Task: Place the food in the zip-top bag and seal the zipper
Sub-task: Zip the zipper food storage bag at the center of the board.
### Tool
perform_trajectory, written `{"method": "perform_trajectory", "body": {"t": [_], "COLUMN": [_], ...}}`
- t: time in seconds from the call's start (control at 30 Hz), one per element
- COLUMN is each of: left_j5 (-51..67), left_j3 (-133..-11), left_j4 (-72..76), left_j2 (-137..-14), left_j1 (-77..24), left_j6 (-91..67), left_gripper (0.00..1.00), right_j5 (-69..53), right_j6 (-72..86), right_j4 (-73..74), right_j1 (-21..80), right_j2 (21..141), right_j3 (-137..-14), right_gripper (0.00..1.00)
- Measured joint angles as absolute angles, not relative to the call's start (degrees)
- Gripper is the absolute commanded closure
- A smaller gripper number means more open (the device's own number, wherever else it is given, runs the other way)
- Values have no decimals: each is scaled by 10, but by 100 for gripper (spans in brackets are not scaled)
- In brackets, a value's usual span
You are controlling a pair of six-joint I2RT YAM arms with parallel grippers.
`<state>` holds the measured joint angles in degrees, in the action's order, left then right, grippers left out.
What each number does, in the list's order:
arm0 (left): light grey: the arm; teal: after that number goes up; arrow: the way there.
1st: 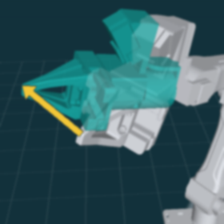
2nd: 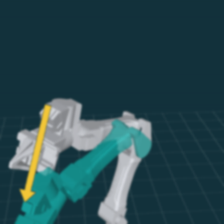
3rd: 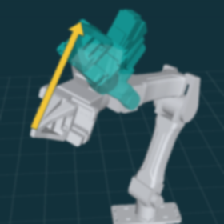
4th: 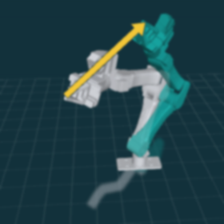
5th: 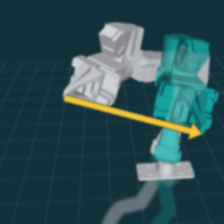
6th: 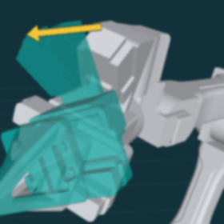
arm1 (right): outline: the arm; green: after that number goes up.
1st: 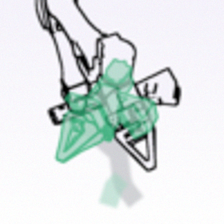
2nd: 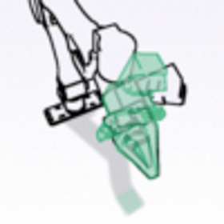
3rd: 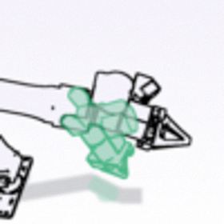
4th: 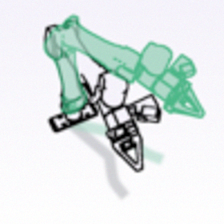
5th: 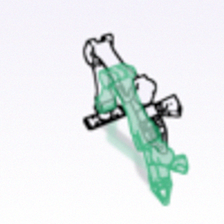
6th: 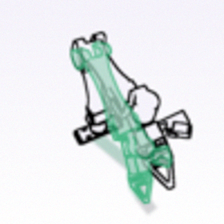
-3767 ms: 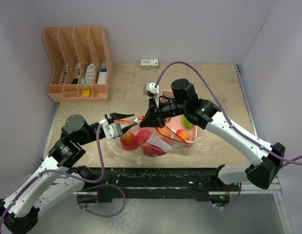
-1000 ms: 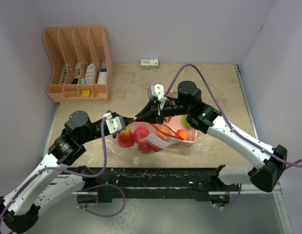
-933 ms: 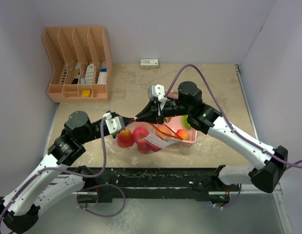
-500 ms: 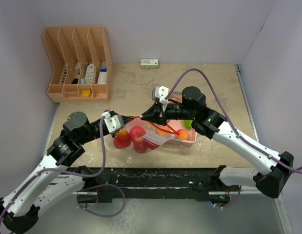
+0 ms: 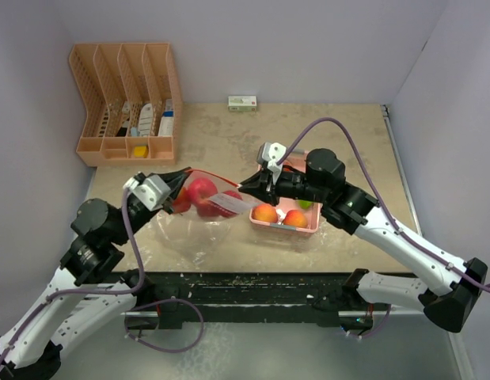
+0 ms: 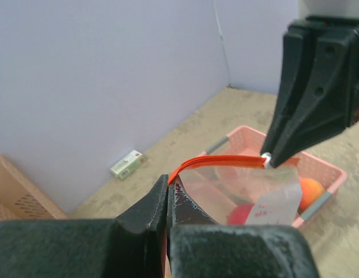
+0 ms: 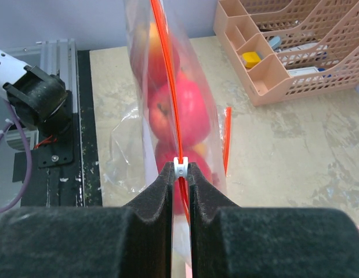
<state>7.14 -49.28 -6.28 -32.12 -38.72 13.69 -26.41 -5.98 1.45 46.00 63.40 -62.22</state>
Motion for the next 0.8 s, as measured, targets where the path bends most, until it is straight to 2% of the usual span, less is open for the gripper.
{"method": "perform_trajectory", "body": {"t": [0.4, 0.73, 0.77, 0.8], "left_j5": [-78, -123, -125, -125], "left_j3": [-493, -493, -493, -493], "left_j4": [3, 6, 6, 6], "left_j2": [-294, -291, -291, -291], "left_j1": [-387, -387, -387, -387], "left_j6": [130, 131, 131, 131], "left_gripper": [100, 100, 100, 100], "right_j5": [-229, -176, -169, -159], "right_j6": [-60, -59, -57, -54], "right_j4": [28, 42, 42, 42], "right_j1": [460, 459, 458, 458], "right_j2": [623, 615, 615, 616], "right_j3": [-600, -591, -591, -591], "right_gripper": [100, 100, 96, 81]}}
